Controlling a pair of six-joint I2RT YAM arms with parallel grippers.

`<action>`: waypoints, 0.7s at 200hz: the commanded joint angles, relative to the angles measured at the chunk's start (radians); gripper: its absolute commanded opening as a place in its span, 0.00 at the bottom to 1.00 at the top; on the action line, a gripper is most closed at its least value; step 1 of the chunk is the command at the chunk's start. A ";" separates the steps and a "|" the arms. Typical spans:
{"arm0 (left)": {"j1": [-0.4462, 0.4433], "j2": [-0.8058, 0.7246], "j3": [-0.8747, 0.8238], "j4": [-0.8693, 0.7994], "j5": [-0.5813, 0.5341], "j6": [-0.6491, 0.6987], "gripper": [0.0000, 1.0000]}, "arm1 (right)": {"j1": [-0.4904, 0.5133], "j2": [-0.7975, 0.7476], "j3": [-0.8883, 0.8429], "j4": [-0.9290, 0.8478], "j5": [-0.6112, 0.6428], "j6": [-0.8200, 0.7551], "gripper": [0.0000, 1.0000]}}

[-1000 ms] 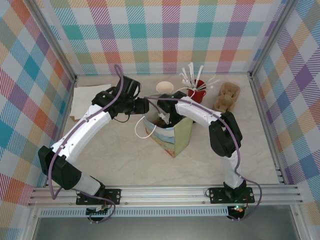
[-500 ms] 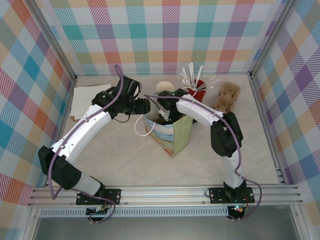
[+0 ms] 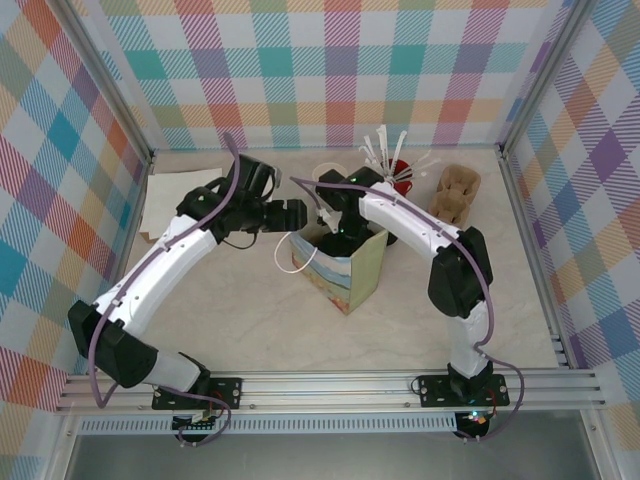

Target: Pack the takeout coffee

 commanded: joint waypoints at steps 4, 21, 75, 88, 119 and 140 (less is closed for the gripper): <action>0.008 -0.059 -0.024 0.043 0.024 -0.002 0.96 | -0.007 -0.058 0.064 -0.064 -0.004 0.022 1.00; 0.009 -0.083 -0.034 0.052 0.029 0.000 1.00 | -0.007 -0.074 0.095 -0.081 0.009 0.026 1.00; 0.010 -0.138 -0.063 0.090 0.036 0.002 1.00 | -0.009 -0.093 0.213 -0.155 0.051 0.023 1.00; 0.010 -0.156 -0.074 0.105 0.025 0.005 1.00 | -0.012 -0.106 0.251 -0.160 0.053 0.025 1.00; 0.010 -0.195 -0.098 0.131 -0.033 0.005 1.00 | -0.027 -0.138 0.362 -0.174 0.062 0.035 1.00; 0.010 -0.216 -0.117 0.147 -0.054 0.003 1.00 | -0.045 -0.167 0.418 -0.173 0.063 0.038 1.00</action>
